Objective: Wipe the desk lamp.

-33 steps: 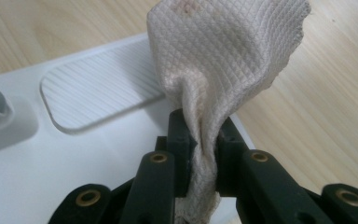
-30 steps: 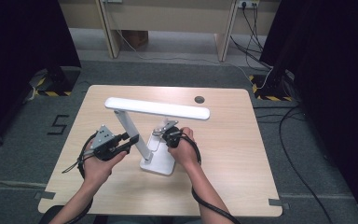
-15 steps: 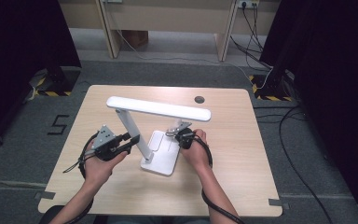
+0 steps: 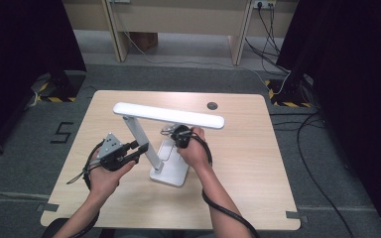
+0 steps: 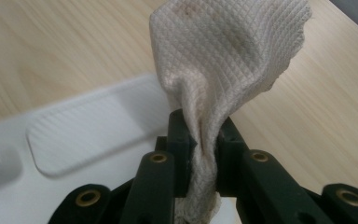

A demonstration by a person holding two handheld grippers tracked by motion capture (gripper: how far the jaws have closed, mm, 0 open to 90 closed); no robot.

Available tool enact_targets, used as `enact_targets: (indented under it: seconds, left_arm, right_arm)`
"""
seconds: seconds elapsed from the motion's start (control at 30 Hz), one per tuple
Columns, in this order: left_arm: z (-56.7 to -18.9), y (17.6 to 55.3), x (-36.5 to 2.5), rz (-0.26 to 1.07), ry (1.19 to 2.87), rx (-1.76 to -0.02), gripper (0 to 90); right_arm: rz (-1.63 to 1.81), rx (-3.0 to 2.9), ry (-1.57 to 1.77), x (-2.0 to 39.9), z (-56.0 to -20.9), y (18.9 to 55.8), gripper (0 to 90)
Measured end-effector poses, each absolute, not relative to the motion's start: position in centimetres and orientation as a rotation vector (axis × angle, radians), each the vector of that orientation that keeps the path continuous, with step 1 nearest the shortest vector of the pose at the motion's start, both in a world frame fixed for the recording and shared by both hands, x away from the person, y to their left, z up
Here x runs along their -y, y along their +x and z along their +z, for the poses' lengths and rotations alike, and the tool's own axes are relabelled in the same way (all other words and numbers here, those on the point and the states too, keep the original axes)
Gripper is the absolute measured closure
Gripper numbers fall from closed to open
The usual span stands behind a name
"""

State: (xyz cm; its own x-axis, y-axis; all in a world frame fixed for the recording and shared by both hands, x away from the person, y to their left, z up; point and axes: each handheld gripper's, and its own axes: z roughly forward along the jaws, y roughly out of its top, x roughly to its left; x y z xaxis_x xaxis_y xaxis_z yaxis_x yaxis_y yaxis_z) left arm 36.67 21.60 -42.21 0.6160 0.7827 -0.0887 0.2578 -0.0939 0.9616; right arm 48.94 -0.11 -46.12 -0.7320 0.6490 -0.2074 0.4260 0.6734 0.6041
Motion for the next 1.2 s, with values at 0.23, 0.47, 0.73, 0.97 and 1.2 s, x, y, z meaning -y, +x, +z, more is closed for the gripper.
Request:
enact_targets:
  seconds: [0.23, 0.47, 0.73, 0.97, 1.2]
  left_arm:
    - [-42.4, 36.7, -21.7, 0.538, 1.65, -0.872, 65.1]
    - [-42.6, 36.9, -21.4, 0.544, 1.656, -0.876, 65.0]
    - [-42.5, 36.8, -21.3, 0.553, 1.665, -0.873, 64.8]
    - [-42.5, 36.7, -21.2, 0.556, 1.668, -0.867, 64.7]
    - [-42.4, 36.6, -21.2, 0.559, 1.669, -0.865, 64.6]
  right_arm:
    - [0.707, -2.545, 0.751, -2.0, -47.3, 50.1, 80.1]
    - [0.704, -2.549, 0.802, -1.1, -47.2, 49.9, 80.1]
    - [0.698, -2.52, 0.845, 1.0, -47.9, 49.1, 80.2]
    - [0.692, -2.505, 0.842, 2.8, -47.9, 48.8, 80.3]
    - [0.666, -2.488, 0.861, 4.1, -48.0, 48.5, 80.2]
